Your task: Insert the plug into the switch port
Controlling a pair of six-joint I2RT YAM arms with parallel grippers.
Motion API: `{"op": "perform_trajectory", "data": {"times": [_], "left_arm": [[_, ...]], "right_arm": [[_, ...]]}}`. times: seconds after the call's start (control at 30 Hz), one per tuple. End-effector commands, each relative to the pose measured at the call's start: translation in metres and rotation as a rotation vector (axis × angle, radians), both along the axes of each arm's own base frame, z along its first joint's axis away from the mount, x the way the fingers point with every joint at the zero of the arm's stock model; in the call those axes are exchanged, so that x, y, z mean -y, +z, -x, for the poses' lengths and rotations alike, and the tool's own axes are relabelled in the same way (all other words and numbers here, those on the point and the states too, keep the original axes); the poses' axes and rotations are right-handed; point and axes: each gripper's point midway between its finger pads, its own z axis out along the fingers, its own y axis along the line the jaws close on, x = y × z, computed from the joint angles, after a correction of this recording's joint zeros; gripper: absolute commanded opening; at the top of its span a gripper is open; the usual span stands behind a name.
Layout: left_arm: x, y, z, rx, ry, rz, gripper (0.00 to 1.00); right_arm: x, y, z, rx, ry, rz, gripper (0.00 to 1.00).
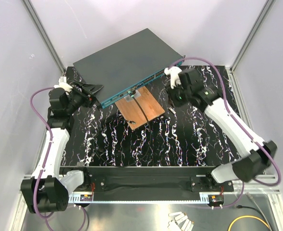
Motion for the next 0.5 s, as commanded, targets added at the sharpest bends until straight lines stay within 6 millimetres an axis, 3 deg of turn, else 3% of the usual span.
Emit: {"op": "perform_trajectory", "data": {"times": [0.0, 0.23, 0.33, 0.47], "left_arm": [[0.020, 0.039, 0.017, 0.203, -0.169, -0.126, 0.63], [0.008, 0.061, 0.019, 0.261, -0.133, -0.157, 0.83], [0.000, 0.074, 0.019, 0.302, -0.097, -0.178, 0.90], [-0.010, 0.089, 0.019, 0.350, -0.057, -0.203, 0.94]], "right_arm": [[0.021, -0.009, 0.011, 0.046, 0.038, 0.031, 0.38], [0.058, -0.070, 0.007, -0.045, -0.047, 0.121, 0.46], [0.072, -0.090, -0.012, -0.060, -0.178, 0.143, 0.43], [0.075, -0.112, -0.043, -0.053, -0.317, 0.107, 0.43]]}}
